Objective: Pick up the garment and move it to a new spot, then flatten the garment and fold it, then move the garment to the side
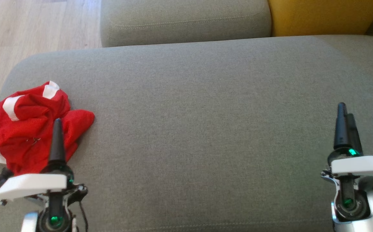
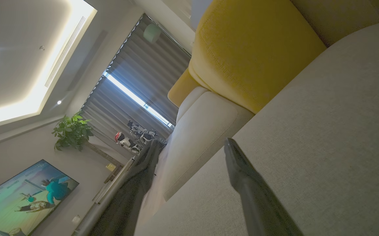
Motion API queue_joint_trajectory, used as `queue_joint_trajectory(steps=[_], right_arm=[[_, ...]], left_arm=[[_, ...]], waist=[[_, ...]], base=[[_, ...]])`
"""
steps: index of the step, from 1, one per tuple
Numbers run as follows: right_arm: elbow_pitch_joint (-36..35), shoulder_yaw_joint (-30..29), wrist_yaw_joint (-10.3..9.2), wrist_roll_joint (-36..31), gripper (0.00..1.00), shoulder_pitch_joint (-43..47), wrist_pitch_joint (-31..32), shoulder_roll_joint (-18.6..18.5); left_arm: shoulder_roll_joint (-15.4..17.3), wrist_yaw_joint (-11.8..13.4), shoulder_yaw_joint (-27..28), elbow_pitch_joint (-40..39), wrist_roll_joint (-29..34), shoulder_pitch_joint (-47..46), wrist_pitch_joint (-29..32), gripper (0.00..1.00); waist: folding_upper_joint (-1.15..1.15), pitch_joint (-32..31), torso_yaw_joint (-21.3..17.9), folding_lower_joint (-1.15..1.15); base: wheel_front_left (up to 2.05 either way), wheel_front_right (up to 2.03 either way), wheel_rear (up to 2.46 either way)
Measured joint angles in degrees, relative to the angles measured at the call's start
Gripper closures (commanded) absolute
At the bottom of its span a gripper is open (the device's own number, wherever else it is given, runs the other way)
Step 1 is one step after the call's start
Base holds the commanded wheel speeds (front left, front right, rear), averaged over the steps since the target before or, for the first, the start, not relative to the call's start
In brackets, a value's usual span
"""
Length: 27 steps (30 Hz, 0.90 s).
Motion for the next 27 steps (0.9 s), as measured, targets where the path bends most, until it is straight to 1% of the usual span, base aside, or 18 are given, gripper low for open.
queue_joint_trajectory(steps=[1, 3, 6, 7, 9, 12, 15, 16, 21, 27], right_arm=[[0.0, 0.0, 0.0, 0.0, 0.0, 0.0, 0.0, 0.0], [-0.9, 0.9, 0.0, -2.4, 0.0, 0.0, -0.5, -0.1], [-2.3, 2.1, 0.0, -6.0, 0.0, -0.1, -1.1, -0.6], [-2.3, 2.1, 0.0, -6.0, 0.0, -0.1, -1.1, -0.6], [-2.8, 2.8, 0.0, -8.5, 0.0, -0.2, -1.1, -0.8], [-2.6, 3.1, 0.0, -11.6, 0.0, -0.3, -1.8, -0.9], [-2.3, 4.7, 0.0, -15.2, 0.0, -0.3, -2.3, -1.6], [-2.4, 5.4, 0.0, -17.7, 0.0, -0.4, -2.6, -2.1], [-3.2, 7.2, 0.0, -24.1, 0.0, -1.6, -3.4, -2.7], [-1.7, 8.1, 0.0, -29.0, 0.0, -1.7, -4.4, -3.2]], left_arm=[[0.0, 0.0, 0.0, 0.0, 0.0, 0.0, 0.0, 0.0], [0.0, 0.0, -0.9, -0.6, 3.1, 0.0, -0.2, 0.0], [0.0, 0.6, -2.2, -1.9, 6.4, 0.0, -0.7, 0.0], [0.0, 0.6, -2.2, -1.9, 6.4, 0.0, -0.7, 0.0], [0.0, 0.8, -2.9, -2.5, 9.2, 0.0, -0.9, 0.0], [0.1, 1.3, -4.5, -3.2, 12.7, 0.0, -1.4, 0.0], [0.1, 1.6, -6.0, -3.6, 16.4, 0.0, -1.9, 0.0], [0.1, 1.8, -6.5, -4.0, 19.2, 0.0, -2.4, 0.0], [0.1, 2.0, -9.5, -4.4, 26.3, -0.1, -3.2, 0.0], [0.2, 2.6, -12.0, -3.5, 34.3, -0.3, -4.0, 0.0]], waist=[[0.0, 0.0, 0.0, 0.0], [0.0, 0.1, 0.0, 0.0], [0.0, 0.2, 0.0, 0.0], [0.0, 0.2, 0.0, 0.0], [0.0, 0.3, 0.1, 0.0], [0.0, 0.2, 0.1, 0.0], [0.0, 0.2, 0.1, 0.0], [0.0, 0.3, 0.1, 0.0], [0.0, 0.5, 0.1, 0.0], [0.0, 0.4, 0.0, 0.0]], base=[[0.0, 0.0, 0.0], [0.0, 0.0, 0.0], [0.0, 0.0, 0.0], [0.0, 0.0, 0.0], [0.0, 0.0, 0.0], [0.0, 0.0, 0.0], [0.0, 0.0, 0.0], [0.0, 0.0, 0.0], [0.0, 0.0, 0.0], [0.0, 0.0, 0.0]])
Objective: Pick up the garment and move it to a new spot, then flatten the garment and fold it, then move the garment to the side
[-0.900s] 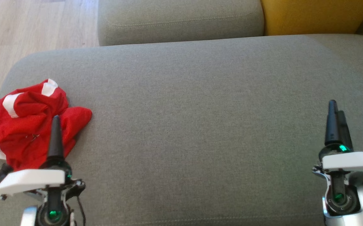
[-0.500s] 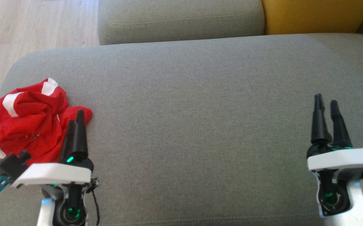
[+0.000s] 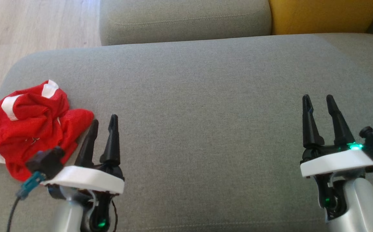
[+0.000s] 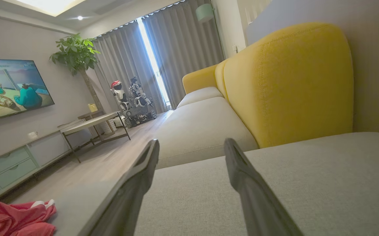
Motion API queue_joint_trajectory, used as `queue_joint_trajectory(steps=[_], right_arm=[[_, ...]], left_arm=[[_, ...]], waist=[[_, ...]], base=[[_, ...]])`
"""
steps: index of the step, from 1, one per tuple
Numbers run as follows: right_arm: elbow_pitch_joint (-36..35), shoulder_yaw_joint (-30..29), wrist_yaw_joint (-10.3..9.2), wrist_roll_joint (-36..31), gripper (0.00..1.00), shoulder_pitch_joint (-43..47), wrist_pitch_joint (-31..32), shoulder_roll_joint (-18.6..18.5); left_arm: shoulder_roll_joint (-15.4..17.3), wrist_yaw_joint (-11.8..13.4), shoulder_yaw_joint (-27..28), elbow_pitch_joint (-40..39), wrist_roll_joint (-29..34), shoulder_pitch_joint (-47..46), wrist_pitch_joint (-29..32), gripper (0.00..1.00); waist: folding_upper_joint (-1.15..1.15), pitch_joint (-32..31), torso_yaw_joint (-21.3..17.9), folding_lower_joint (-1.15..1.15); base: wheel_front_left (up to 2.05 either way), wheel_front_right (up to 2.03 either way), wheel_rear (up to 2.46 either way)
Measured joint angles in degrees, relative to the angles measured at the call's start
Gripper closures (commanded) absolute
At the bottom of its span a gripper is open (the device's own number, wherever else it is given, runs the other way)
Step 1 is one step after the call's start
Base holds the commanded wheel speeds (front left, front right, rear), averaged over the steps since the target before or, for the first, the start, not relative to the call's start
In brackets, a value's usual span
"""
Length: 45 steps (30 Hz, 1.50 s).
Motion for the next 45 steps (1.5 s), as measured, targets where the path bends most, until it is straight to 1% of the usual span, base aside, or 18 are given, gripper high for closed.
queue_joint_trajectory(steps=[6, 8, 15, 19, 23, 28, 32, 34, 36, 39, 42, 45], right_arm=[[0.7, -0.1, 0.0, -5.8, 0.0, 0.0, -1.1, 0.2], [1.2, -0.5, 0.0, -7.2, 0.0, 0.0, -1.2, 0.8], [3.2, -0.1, 0.0, -14.1, 0.0, -0.5, -2.3, 1.2], [3.7, 0.0, 0.0, -17.8, 0.0, -0.5, -3.2, 1.3], [4.2, 1.0, 0.0, -21.4, 0.0, -0.6, -3.8, 1.5], [3.9, 0.3, 0.0, -27.0, 0.0, -1.1, -4.7, 1.5], [3.2, 0.1, 0.0, -29.1, 0.0, -2.0, -5.2, 1.6], [3.1, 0.1, 0.0, -29.6, 0.0, -2.1, -5.5, 1.8], [3.3, -0.1, 0.0, -28.5, 0.0, -2.1, -5.8, 2.1], [4.0, 0.0, 0.0, -25.1, 0.0, -2.1, -6.2, 2.4], [4.4, 0.3, 0.0, -21.2, 0.0, -2.1, -6.1, 2.5], [4.5, 0.7, 0.0, -18.8, 0.0, -2.1, -5.3, 2.5]], left_arm=[[0.3, 2.0, -2.3, 0.4, 6.7, -0.7, -0.9, 0.0], [0.8, 2.5, -3.3, 0.4, 8.7, -1.0, -1.4, 0.0], [2.4, 5.9, -6.3, 0.9, 15.0, -1.0, -2.7, 0.0], [3.2, 8.0, -7.1, 2.6, 17.4, -1.1, -3.2, 0.0], [3.6, 9.4, -8.6, 3.0, 19.8, -1.5, -3.8, 0.0], [3.5, 10.2, -9.0, 2.0, 21.4, -2.3, -4.8, 0.0], [3.5, 11.1, -9.7, 2.0, 23.8, -2.3, -5.3, 0.0], [3.1, 11.5, -9.9, 1.8, 23.8, -2.3, -5.6, 0.0], [2.1, 11.3, -8.3, 1.3, 21.4, -2.3, -6.0, 0.0], [1.5, 9.6, -6.7, 1.3, 20.7, -2.3, -6.4, 0.0], [1.1, 8.0, -4.4, 1.4, 17.8, -2.0, -6.8, 0.0], [1.1, 6.9, -4.3, 2.6, 17.6, -1.9, -7.3, 0.0]], waist=[[0.0, 0.0, -0.4, 0.0], [0.0, 0.0, -0.5, 0.0], [0.0, 0.0, -0.6, 0.0], [0.0, 0.0, -0.6, 0.0], [0.0, 0.0, -0.7, 0.0], [0.0, 0.1, -0.7, 0.0], [0.0, 0.0, -0.6, 0.0], [0.0, 0.0, -0.5, 0.0], [0.0, 0.0, -0.4, 0.0], [0.0, -0.2, -0.3, 0.0], [0.0, -0.4, -0.1, 0.0], [0.0, -0.6, 0.1, 0.0]], base=[[0.0, 0.0, 0.0], [0.0, 0.0, 0.0], [0.0, 0.0, 0.0], [0.0, 0.0, 0.0], [0.0, 0.0, 0.0], [0.0, 0.0, 0.0], [0.0, 0.0, 0.0], [0.0, 0.0, 0.0], [0.0, 0.0, 0.0], [0.0, 0.0, 0.0], [0.0, 0.0, 0.0], [0.0, 0.0, 0.0]])
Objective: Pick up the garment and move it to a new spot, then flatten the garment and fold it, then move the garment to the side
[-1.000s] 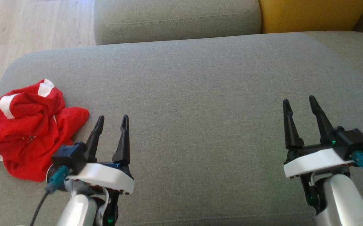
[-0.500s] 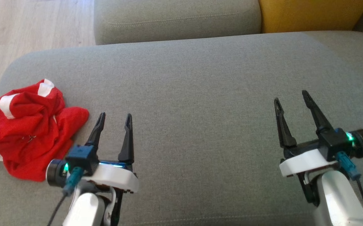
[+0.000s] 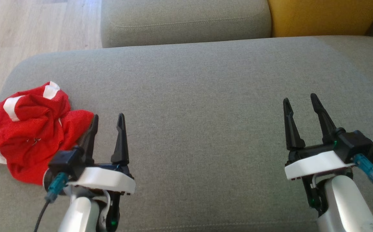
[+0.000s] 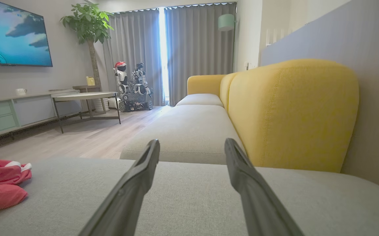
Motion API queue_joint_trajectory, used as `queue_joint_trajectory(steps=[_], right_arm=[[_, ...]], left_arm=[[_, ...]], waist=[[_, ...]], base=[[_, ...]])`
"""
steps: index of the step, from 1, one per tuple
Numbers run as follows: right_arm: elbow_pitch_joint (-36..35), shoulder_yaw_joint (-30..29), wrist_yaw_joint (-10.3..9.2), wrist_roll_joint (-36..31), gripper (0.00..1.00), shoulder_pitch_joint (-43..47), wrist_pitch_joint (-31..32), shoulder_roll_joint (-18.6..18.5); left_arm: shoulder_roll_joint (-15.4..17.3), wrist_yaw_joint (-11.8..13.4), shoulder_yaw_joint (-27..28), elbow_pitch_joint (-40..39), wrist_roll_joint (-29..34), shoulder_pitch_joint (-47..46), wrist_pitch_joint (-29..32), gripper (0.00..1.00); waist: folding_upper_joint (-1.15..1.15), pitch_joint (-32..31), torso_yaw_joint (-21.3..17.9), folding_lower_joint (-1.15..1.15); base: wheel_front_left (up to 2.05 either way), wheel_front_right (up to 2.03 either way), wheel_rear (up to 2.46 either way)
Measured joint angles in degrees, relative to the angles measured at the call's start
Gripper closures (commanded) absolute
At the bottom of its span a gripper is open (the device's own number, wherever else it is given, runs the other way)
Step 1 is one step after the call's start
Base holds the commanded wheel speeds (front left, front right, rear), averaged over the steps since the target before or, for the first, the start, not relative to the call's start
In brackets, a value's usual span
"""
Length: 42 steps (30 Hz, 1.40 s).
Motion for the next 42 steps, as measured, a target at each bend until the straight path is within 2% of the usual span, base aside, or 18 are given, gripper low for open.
queue_joint_trajectory(steps=[8, 23, 32, 42], right_arm=[[1.3, 0.7, 0.0, 8.0, 0.0, 0.0, 3.0, 0.0], [2.1, 1.2, 0.0, 7.2, 0.0, 0.1, 3.2, 0.0], [1.9, 2.8, 0.0, 7.1, 0.0, 0.4, 3.7, 0.0], [1.4, 5.4, 0.0, 7.3, 0.0, 1.1, 3.7, 0.1]], left_arm=[[-0.1, -0.1, -1.1, 5.3, -0.3, 0.0, 0.0, 0.0], [-0.2, 0.2, -2.1, 6.3, -0.3, 0.0, 0.0, 0.0], [-0.2, 0.6, -0.5, 5.8, -0.7, 0.0, 0.0, 0.0], [-0.2, 0.6, 0.9, 3.2, -0.1, 1.1, 0.0, 0.0]], waist=[[0.0, -0.2, 0.0, 0.0], [0.0, -0.5, 0.7, 0.0], [0.0, -0.4, 5.2, 0.0], [0.0, -1.2, 14.8, 0.0]], base=[[0.0, 0.0, 0.0], [0.0, 0.0, 0.0], [0.0, 0.0, 0.0], [0.0, 0.0, 0.0]])
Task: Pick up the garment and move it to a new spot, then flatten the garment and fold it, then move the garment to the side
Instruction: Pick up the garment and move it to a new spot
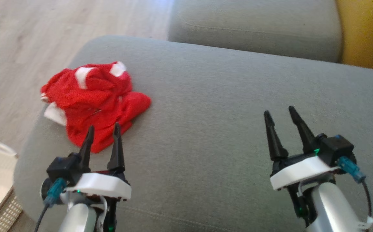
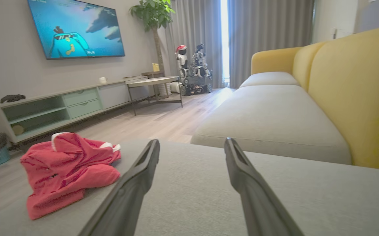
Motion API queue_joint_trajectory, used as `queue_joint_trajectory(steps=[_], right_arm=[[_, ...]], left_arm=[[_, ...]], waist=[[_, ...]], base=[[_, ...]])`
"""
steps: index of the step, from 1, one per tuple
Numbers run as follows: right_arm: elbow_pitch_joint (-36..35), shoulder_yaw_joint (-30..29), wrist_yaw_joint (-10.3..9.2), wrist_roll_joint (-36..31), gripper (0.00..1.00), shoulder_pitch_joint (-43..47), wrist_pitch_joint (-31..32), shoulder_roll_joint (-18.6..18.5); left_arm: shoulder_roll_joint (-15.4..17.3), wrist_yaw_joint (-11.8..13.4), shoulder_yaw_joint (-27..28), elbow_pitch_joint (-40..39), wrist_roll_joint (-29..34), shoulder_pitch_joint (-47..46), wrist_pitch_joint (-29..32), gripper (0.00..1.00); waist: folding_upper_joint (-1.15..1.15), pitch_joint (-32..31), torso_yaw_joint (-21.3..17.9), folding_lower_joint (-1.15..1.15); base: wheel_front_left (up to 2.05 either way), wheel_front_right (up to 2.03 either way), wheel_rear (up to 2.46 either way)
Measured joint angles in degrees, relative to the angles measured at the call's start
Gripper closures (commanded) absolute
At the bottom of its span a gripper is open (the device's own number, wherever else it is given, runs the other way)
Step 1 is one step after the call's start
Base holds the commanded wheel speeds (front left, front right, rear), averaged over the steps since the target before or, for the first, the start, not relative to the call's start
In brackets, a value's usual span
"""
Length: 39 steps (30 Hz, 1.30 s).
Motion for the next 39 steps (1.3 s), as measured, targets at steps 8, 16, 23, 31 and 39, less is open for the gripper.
queue_joint_trajectory(steps=[8, 16, 23, 31, 39], right_arm=[[0.0, 1.9, 0.0, 0.9, 0.0, 1.4, -0.1, 0.1], [0.2, 3.1, 0.0, 1.5, 0.0, 1.7, -0.1, 0.1], [0.6, 3.8, 0.0, 1.9, 0.0, 1.7, -0.1, 0.1], [-0.1, 3.7, 0.0, 1.7, 0.0, 1.7, -0.1, 0.1], [-3.1, 0.9, 0.0, -0.6, 0.0, 1.2, 0.9, -0.2]], left_arm=[[0.0, 0.0, 1.3, -2.3, 0.5, 2.8, 0.0, 0.0], [0.1, 0.0, 2.5, -3.1, 0.6, 4.5, 0.0, 0.0], [0.1, 0.0, 2.9, -3.5, 0.6, 4.8, 0.0, 0.0], [0.0, 0.0, 5.1, -4.1, 1.1, 4.5, 0.0, 0.0], [0.1, -2.1, 6.8, -2.9, 6.3, -1.8, 0.0, 0.0]], waist=[[0.0, -0.9, 7.2, 0.0], [0.0, -1.4, 11.4, 0.0], [0.0, -1.5, 10.7, 0.0], [0.0, 0.0, 8.4, 0.0], [0.0, 5.0, 6.1, 0.0]], base=[[0.0, 0.0, 0.0], [0.0, 0.0, 0.0], [0.0, 0.0, 0.0], [0.0, 0.0, 0.0], [0.0, 0.0, 0.0]])
